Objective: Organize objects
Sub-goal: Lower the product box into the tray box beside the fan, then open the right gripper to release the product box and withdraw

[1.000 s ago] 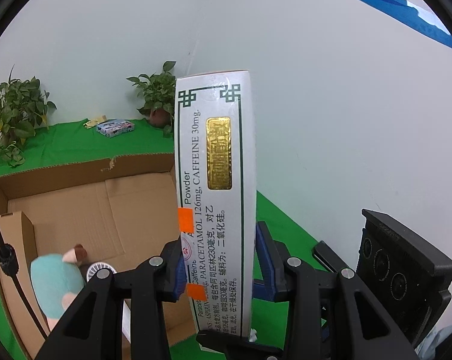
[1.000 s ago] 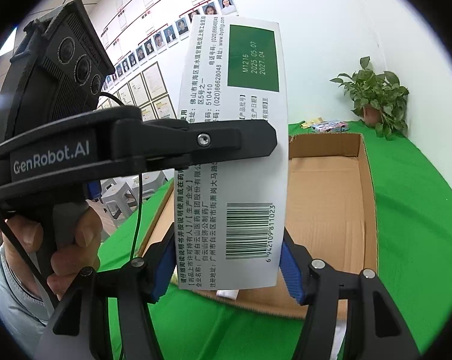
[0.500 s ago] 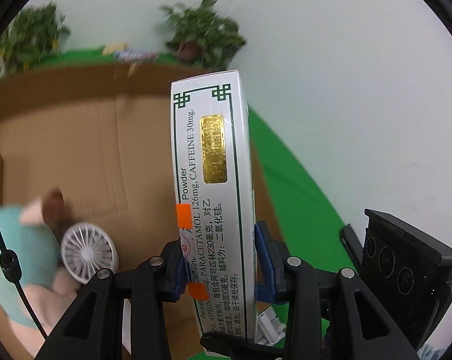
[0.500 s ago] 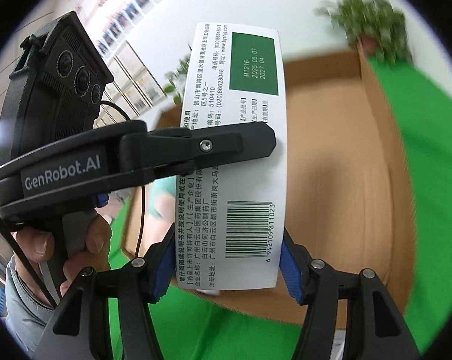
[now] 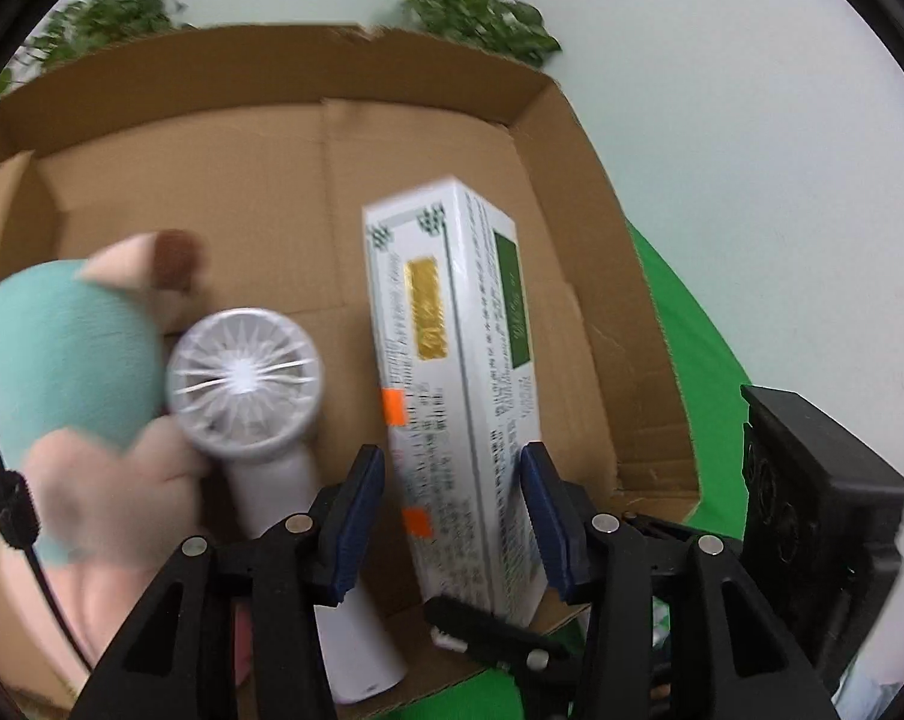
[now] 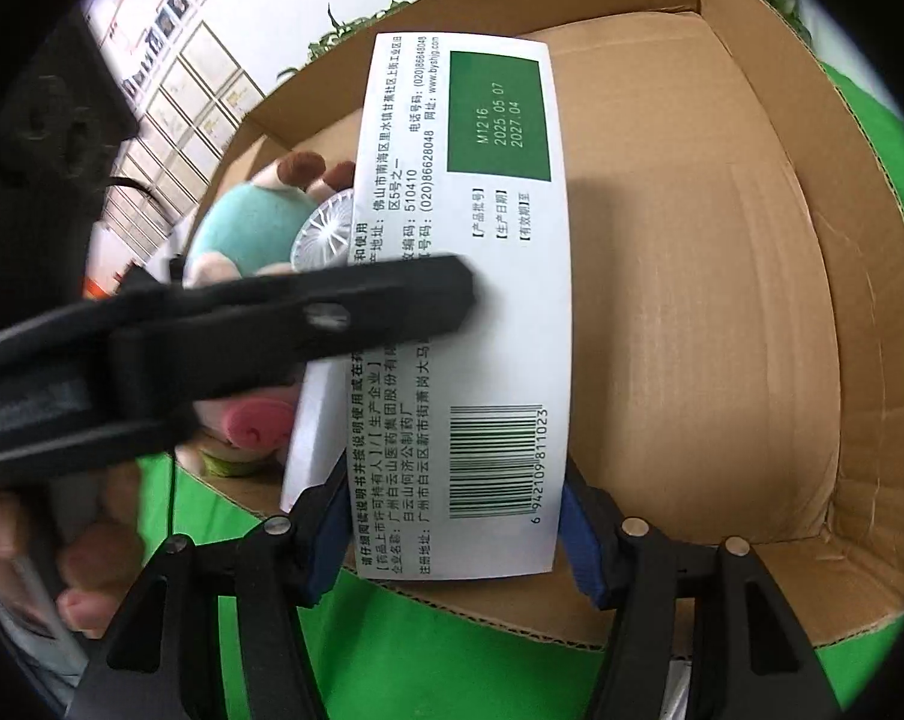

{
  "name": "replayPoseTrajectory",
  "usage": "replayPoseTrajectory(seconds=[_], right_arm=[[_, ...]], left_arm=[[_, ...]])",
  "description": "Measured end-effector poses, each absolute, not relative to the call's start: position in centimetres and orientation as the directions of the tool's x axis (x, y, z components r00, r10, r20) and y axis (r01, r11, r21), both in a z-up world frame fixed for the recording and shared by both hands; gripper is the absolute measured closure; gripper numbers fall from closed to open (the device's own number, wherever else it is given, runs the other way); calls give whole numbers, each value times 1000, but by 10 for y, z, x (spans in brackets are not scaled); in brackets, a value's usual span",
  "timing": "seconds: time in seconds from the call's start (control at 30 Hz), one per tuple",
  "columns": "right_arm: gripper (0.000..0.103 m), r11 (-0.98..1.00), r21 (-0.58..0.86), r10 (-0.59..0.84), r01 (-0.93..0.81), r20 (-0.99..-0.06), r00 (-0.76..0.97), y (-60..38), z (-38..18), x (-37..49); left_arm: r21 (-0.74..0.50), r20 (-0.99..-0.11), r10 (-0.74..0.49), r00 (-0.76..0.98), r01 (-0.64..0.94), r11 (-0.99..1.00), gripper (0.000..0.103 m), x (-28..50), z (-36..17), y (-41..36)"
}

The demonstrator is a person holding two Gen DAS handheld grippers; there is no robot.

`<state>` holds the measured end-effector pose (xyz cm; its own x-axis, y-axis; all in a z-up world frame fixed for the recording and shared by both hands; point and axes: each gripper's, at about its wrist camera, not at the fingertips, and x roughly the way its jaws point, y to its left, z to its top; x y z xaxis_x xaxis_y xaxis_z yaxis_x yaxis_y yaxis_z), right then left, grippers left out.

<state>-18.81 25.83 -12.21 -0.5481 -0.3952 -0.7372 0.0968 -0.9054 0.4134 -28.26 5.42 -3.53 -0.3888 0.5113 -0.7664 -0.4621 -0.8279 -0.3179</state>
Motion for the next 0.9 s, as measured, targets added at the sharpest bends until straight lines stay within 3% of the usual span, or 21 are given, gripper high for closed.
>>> replayPoseTrajectory(seconds=[0.37,0.7,0.8,0.87,0.9], right_arm=[[40,-959,276,-272,61,-838,-474,231,-136,-205],[23,-973,216,-224,79,-814,-536,232,-118,-181],[19,-986,157,-153,49,-764,-626,239,-100,-150],[9,-993,114,-96,20,-715,-692,241,-86,-122],[0,-994,108,-84,11,-700,-709,237,-88,-113]], left_arm=[[-292,-723,461,-514,-377,-879,58,-264,-40,-15],[-185,-646,397,-652,-371,-910,55,-218,-9,-39],[-148,-591,344,-730,-321,-935,35,-188,6,-51],[-111,-520,289,-804,-271,-956,6,-165,16,-58],[-88,-477,253,-842,-241,-966,0,-154,18,-57]])
